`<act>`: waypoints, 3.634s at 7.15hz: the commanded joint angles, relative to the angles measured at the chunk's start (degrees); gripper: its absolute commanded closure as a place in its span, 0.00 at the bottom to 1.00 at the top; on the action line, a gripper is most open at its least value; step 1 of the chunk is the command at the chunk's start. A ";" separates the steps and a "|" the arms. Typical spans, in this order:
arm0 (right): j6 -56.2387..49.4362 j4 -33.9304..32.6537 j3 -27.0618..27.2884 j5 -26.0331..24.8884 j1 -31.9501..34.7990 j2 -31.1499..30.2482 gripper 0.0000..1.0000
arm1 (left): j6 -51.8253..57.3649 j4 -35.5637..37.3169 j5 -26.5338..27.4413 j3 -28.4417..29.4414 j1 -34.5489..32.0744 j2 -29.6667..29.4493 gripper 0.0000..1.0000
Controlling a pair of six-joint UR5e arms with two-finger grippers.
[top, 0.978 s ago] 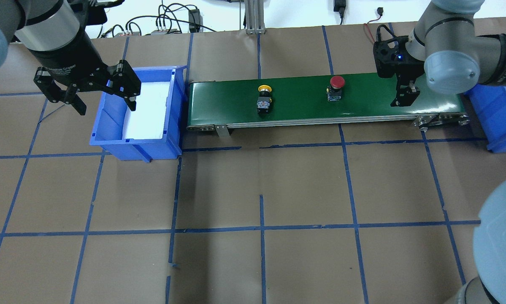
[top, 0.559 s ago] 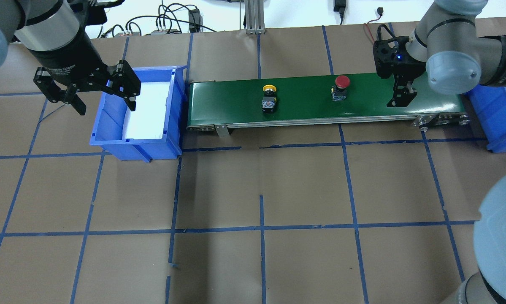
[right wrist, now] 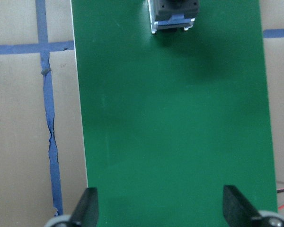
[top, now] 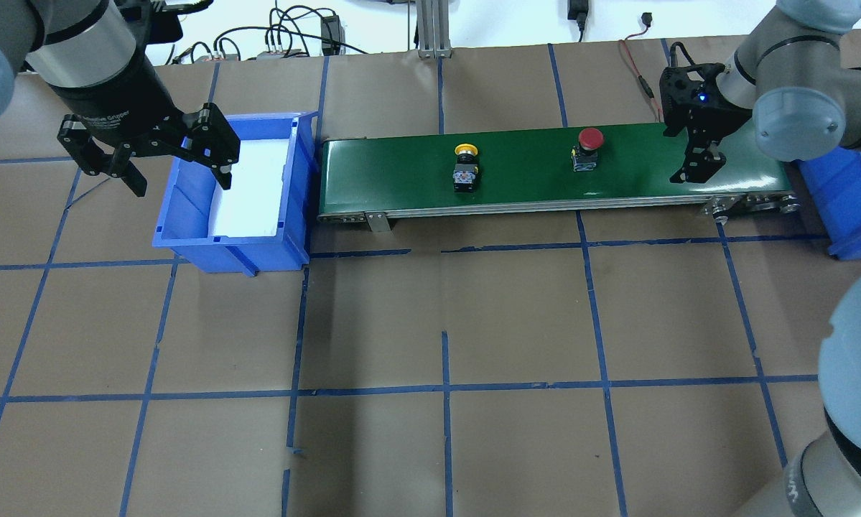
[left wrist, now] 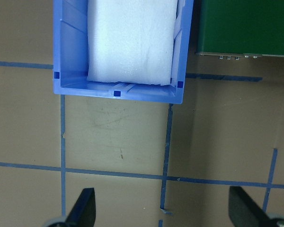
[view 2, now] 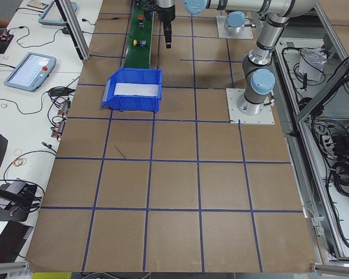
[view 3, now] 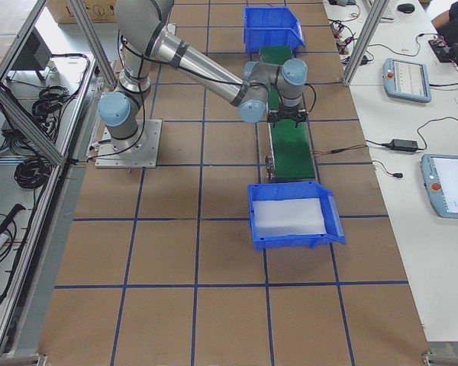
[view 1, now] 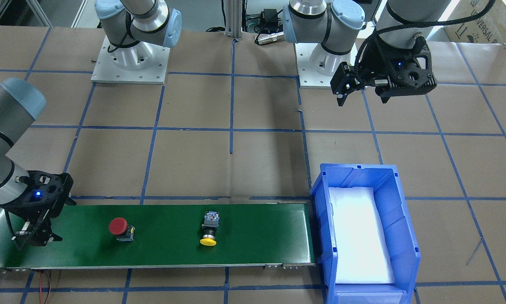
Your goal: Transport two buttons from left to right
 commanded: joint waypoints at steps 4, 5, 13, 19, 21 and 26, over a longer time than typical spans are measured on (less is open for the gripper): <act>-1.97 0.30 0.37 4.65 -0.91 0.81 0.08 | -0.09 0.00 -0.24 -0.09 -0.06 0.00 0.00; -1.97 0.38 0.28 4.74 -0.91 0.81 0.08 | 0.00 0.00 -0.15 -0.09 -0.06 0.00 0.00; -2.06 0.21 0.02 4.47 -0.99 0.81 0.08 | 0.00 0.00 -0.06 -0.09 -0.06 0.00 0.00; -4.50 -0.32 -0.85 2.12 -0.99 0.29 0.07 | -0.09 0.00 0.03 -0.09 -0.15 0.00 0.00; -4.26 -0.41 -0.95 1.92 -0.91 0.02 0.07 | -0.09 -0.09 -0.06 -0.09 -0.15 0.00 0.00; -3.99 -0.76 -1.04 0.96 -0.12 0.37 0.07 | -0.09 -0.09 -0.06 -0.09 -0.15 0.00 0.00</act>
